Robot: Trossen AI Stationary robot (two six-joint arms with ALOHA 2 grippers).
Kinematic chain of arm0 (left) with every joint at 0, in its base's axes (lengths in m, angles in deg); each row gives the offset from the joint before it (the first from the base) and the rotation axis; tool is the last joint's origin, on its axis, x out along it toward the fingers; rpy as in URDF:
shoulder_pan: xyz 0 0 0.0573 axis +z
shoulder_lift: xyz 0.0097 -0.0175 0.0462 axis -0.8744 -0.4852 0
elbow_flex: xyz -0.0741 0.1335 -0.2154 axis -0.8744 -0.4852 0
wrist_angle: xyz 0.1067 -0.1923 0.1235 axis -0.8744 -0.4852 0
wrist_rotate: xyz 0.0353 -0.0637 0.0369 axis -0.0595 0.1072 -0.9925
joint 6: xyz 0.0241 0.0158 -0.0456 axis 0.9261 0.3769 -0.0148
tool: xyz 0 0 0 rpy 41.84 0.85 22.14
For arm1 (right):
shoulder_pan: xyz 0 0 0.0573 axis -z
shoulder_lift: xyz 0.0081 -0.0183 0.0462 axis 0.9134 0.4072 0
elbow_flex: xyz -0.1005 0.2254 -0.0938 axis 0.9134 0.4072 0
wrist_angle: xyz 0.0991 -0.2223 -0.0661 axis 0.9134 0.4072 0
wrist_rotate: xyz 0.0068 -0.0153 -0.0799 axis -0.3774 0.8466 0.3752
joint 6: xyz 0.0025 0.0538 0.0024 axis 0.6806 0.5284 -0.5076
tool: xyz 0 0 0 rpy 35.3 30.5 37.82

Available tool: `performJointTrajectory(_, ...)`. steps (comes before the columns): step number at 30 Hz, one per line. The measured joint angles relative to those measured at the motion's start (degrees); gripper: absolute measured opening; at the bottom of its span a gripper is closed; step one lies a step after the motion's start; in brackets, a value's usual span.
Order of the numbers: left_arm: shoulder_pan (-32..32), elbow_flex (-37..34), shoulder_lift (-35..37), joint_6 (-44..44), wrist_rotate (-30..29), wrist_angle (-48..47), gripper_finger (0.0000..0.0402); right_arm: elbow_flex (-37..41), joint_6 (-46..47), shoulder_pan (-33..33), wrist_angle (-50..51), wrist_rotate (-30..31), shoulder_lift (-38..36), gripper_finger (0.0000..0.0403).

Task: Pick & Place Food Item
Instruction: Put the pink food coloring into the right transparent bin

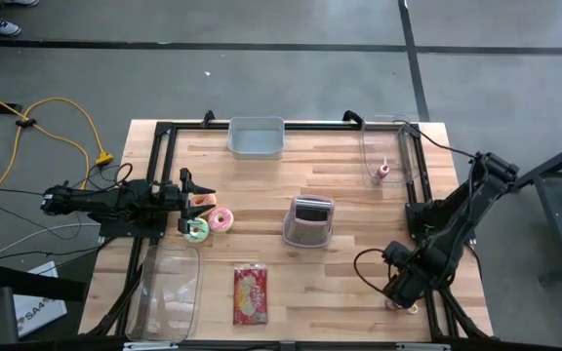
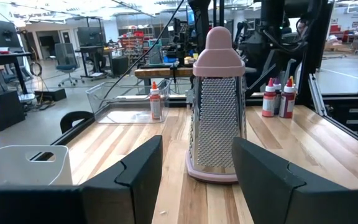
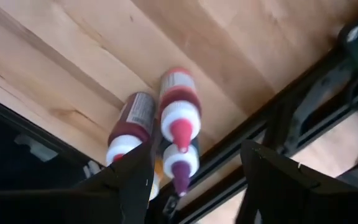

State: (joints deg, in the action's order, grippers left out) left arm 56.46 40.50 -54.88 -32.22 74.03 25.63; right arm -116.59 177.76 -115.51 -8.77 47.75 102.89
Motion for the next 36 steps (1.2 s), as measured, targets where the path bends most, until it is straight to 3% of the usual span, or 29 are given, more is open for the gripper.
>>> performJointTrajectory(17,0.0,0.0,0.0,0.0,0.0,0.01,0.0188,0.0,6.08,-0.26,-3.52,2.41,5.5,0.0227)
performJointTrajectory(36,-0.02,0.0,0.0,0.0,0.0,0.01,0.0188,0.0,8.19,-4.47,-2.77,7.14,5.57,0.0227)
